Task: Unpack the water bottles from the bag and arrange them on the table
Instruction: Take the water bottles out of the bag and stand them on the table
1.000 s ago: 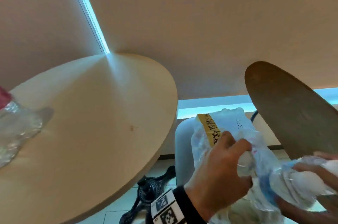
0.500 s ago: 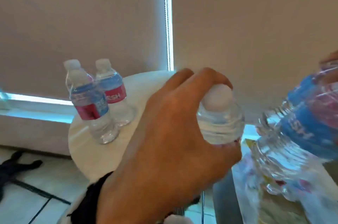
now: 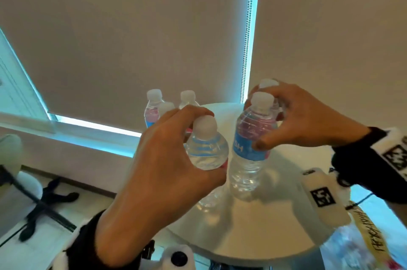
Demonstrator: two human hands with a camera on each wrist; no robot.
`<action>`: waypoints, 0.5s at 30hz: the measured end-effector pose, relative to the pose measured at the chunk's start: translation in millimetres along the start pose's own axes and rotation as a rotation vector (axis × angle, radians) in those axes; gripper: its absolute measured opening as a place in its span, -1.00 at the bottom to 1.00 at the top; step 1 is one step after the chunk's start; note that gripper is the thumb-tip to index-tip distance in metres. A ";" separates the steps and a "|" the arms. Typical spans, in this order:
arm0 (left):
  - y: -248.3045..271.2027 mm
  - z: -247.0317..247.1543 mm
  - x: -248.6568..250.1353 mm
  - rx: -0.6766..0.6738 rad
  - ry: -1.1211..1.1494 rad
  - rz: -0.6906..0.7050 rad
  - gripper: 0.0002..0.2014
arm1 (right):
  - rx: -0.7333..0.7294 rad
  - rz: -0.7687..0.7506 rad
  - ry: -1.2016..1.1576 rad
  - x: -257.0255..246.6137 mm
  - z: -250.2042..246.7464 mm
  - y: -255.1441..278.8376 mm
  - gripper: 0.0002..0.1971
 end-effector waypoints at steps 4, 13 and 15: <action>-0.8 -2.6 -10.1 -0.001 -0.010 0.004 -0.39 | -0.050 0.009 -0.026 10.2 25.2 -24.3 -0.48; -2.1 3.7 -21.5 -0.039 0.108 0.026 -0.40 | -0.161 0.027 -0.067 28.2 52.1 -47.8 -0.57; -2.8 4.1 -24.2 -0.037 0.140 0.037 -0.36 | -0.158 0.027 -0.085 28.5 53.0 -49.8 -0.55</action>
Point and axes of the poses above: each hand's wrist, its own y-axis away from the middle knuckle, its own z-axis out of the palm, x = y × z, the point moved 8 cm from there along -y, towards the middle knuckle, and after that the axes turned 7 degrees about -z, right-handed, at the moved point
